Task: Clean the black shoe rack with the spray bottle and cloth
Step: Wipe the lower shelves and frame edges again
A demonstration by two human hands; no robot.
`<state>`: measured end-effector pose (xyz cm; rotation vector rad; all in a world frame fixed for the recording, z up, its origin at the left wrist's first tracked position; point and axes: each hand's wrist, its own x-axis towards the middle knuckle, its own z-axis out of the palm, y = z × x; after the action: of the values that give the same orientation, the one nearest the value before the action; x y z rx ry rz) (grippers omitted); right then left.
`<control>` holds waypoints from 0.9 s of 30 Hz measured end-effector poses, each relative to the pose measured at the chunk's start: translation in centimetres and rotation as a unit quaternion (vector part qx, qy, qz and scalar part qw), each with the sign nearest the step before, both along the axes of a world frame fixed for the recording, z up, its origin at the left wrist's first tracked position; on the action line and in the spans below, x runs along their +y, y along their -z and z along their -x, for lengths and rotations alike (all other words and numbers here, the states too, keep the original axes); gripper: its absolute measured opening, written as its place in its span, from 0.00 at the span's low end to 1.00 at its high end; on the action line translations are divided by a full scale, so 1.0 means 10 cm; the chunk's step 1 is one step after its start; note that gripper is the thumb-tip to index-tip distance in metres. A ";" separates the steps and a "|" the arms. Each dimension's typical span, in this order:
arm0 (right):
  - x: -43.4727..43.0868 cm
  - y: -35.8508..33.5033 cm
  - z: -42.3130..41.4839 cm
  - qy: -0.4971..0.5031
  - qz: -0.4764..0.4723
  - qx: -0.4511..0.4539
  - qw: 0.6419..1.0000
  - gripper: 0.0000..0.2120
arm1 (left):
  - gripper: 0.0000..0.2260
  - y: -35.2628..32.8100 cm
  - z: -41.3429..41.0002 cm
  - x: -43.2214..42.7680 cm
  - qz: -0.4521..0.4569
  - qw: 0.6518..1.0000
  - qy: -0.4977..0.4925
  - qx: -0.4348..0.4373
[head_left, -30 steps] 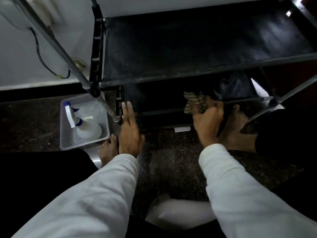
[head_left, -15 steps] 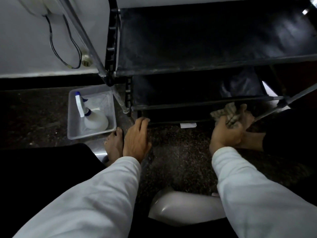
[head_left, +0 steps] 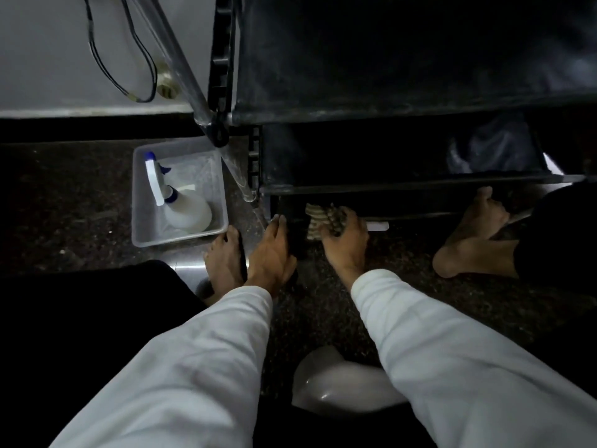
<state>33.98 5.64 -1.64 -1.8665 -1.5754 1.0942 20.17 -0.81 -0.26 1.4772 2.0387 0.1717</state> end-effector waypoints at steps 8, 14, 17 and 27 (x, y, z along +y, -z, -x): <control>0.07 0.13 0.62 -0.163 0.005 -0.103 0.981 0.26 | 0.29 0.20 0.12 0.24 0.068 0.998 0.007 0.011; 0.24 0.15 0.52 -0.195 0.019 -0.133 0.972 0.28 | 0.34 0.27 0.04 0.32 0.088 0.993 0.027 0.069; 0.32 0.15 0.29 -0.184 0.014 -0.145 0.972 0.28 | 0.34 0.28 0.05 0.33 0.129 0.987 0.052 0.083; 0.47 0.17 -0.44 -0.078 0.004 -0.178 0.981 0.22 | 0.39 0.25 0.07 0.43 0.190 0.979 0.055 0.058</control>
<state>38.42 10.30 -3.30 -2.0590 -1.9447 0.8618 19.46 3.44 -2.79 1.3759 1.9375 -0.3398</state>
